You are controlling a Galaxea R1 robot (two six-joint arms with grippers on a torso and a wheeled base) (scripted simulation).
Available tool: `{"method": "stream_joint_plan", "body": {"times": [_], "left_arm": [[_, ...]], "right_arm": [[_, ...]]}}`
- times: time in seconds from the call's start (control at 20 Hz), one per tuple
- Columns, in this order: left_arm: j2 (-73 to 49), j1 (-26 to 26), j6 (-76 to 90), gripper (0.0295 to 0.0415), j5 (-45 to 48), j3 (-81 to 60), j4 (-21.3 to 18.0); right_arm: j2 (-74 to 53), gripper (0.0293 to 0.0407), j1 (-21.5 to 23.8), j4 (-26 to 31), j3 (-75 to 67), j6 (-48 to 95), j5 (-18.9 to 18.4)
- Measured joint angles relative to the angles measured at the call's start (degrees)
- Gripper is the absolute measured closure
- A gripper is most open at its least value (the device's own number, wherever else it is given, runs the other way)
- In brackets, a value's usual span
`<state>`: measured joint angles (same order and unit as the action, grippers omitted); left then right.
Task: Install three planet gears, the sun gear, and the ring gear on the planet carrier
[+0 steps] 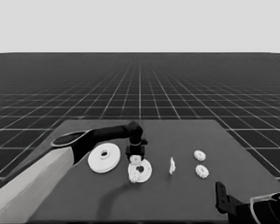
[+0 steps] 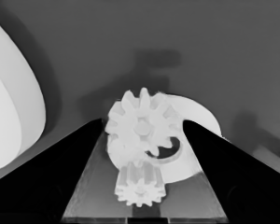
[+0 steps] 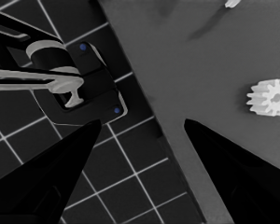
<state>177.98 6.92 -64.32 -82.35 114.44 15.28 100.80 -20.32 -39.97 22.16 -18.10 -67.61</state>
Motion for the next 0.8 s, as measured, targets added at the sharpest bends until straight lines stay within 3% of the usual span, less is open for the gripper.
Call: {"method": "stream_joint_plan", "body": {"times": [0.1, 0.4, 0.55, 0.8], "left_arm": [[0.00, 0.00, 0.00, 0.0327, 0.01, 0.01, 0.01], [0.01, 0.01, 0.00, 0.0326, 0.01, 0.02, 0.01], [-2.14, -6.46, -3.52, 0.0326, -3.58, -6.42, -5.44], [-2.27, -8.08, -3.83, 0.0326, -4.18, -6.96, -6.99]], "right_arm": [[0.00, 0.0315, 0.00, 0.00, 0.00, 0.00, 0.00], [0.00, 0.0315, 0.00, 0.00, 0.00, 0.00, 0.00], [0.00, 0.0315, 0.00, 0.00, 0.00, 0.00, 0.00], [0.00, 0.0315, 0.00, 0.00, 0.00, 0.00, 0.00]]}}
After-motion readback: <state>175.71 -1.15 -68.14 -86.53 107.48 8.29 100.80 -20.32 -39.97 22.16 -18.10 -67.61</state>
